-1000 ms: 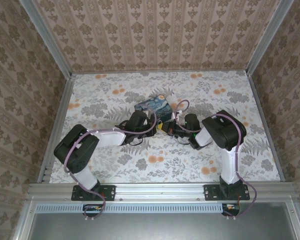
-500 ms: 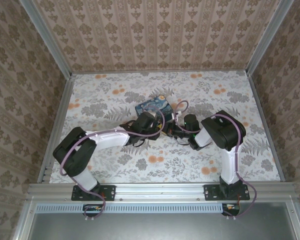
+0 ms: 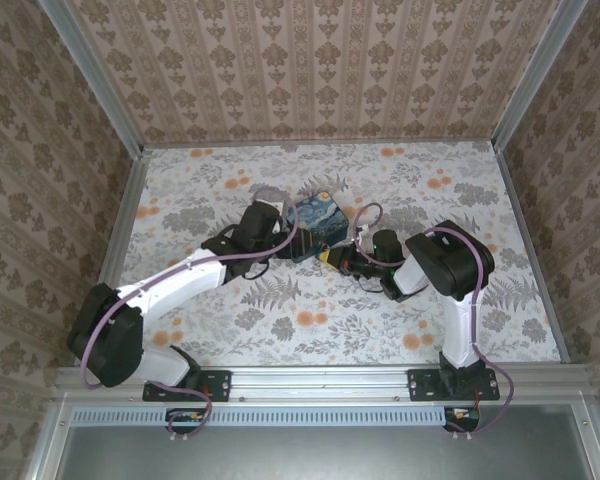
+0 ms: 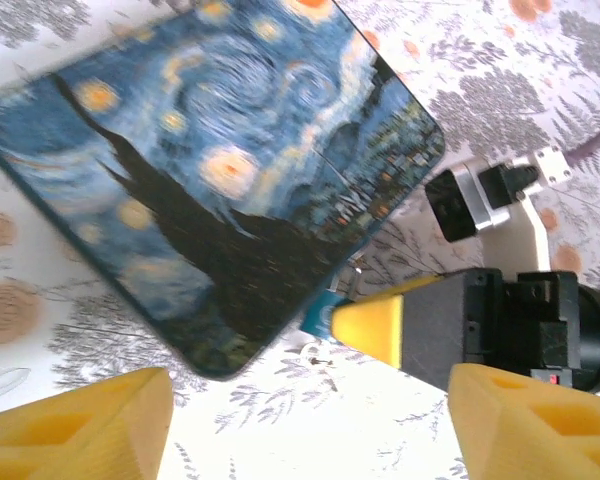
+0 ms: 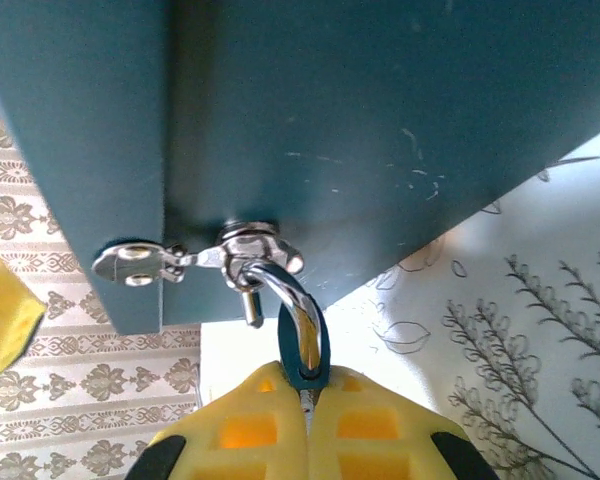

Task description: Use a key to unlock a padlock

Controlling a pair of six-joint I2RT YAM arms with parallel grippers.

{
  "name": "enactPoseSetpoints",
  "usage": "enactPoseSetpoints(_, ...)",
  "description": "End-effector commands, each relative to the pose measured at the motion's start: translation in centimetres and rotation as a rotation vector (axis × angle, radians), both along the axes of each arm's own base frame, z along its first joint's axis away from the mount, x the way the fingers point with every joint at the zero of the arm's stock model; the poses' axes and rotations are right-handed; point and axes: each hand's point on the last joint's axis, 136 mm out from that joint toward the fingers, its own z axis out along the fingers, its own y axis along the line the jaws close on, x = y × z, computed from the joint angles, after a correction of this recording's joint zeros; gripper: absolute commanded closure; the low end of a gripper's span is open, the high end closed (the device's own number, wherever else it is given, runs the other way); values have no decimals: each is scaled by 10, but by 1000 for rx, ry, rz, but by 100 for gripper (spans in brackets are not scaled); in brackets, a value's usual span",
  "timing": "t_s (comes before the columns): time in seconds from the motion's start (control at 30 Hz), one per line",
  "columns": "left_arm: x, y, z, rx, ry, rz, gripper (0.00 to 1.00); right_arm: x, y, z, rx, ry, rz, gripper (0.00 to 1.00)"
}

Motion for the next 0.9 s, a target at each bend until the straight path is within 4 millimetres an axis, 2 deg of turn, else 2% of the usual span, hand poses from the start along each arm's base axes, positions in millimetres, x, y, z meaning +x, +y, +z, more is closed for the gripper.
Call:
enactPoseSetpoints(0.0, 2, 21, 4, 87, 25, 23, 15, -2, -5, 1, -24, -18, -3, 100)
enactPoseSetpoints(0.13, 8, 34, -5, 161, 52, 38, 6, -3, -8, -2, -34, -15, -6, 100)
enactPoseSetpoints(0.3, 15, 45, -20, 295, 79, 42, 2, -3, -12, -4, -39, -12, -16, 100)
enactPoseSetpoints(0.6, 33, 37, -38, 432, 96, 29, 0, 0, -13, 0, -32, -20, -26, 100)
enactPoseSetpoints(0.87, 37, 37, -54, 514, 101, 31, 0, 2, -13, 1, -26, -23, -32, 100)
